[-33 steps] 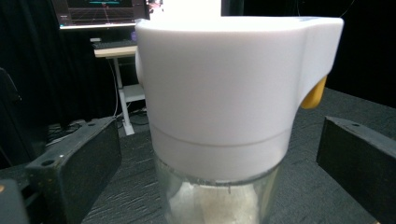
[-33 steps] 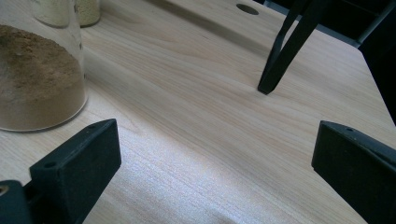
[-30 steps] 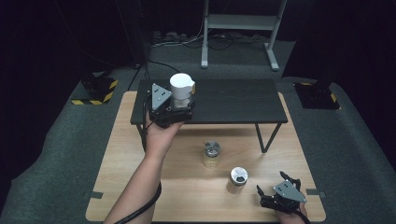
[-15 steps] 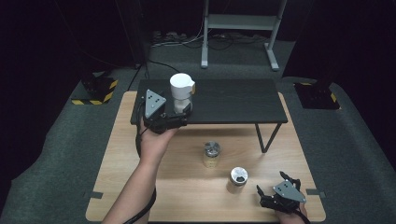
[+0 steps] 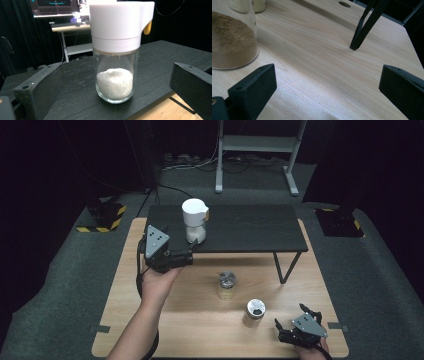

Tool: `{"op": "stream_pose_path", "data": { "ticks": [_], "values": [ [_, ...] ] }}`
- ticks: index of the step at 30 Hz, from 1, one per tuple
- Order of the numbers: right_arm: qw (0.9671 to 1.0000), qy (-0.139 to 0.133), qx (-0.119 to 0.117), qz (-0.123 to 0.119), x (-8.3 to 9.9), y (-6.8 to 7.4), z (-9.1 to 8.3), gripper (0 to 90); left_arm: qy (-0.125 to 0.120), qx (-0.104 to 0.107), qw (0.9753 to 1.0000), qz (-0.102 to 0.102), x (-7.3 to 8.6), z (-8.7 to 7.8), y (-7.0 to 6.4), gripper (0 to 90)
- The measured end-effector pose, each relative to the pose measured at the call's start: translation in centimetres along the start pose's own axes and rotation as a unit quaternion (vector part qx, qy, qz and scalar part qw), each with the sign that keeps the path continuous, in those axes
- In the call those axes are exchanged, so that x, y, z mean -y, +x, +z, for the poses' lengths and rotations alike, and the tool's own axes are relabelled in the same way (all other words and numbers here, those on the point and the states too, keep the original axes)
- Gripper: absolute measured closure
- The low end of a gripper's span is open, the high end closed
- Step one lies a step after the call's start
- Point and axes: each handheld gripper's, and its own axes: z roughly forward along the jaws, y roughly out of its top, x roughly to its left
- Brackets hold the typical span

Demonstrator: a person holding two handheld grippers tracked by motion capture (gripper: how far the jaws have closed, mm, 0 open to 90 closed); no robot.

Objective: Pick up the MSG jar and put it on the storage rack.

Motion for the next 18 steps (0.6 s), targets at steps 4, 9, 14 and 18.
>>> {"op": "stream_pose_path", "data": {
  "ticks": [4,9,14,18],
  "values": [
    [1.0,0.0,0.0,0.0,0.0,0.0,0.0,0.8,-0.001,0.001,1.0,-0.001,0.3,-0.5,0.0,0.3],
    [1.0,0.0,0.0,0.0,0.0,0.0,0.0,0.8,-0.001,0.002,1.0,-0.003,0.8,-1.3,0.0,0.3],
    [1.0,0.0,0.0,0.0,0.0,0.0,0.0,0.8,-0.002,0.001,1.0,-0.006,1.3,-2.1,0.1,0.3],
    [1.0,0.0,0.0,0.0,0.0,0.0,0.0,0.8,-0.001,0.001,1.0,-0.005,1.8,-2.8,0.2,0.3]
  ]
}}
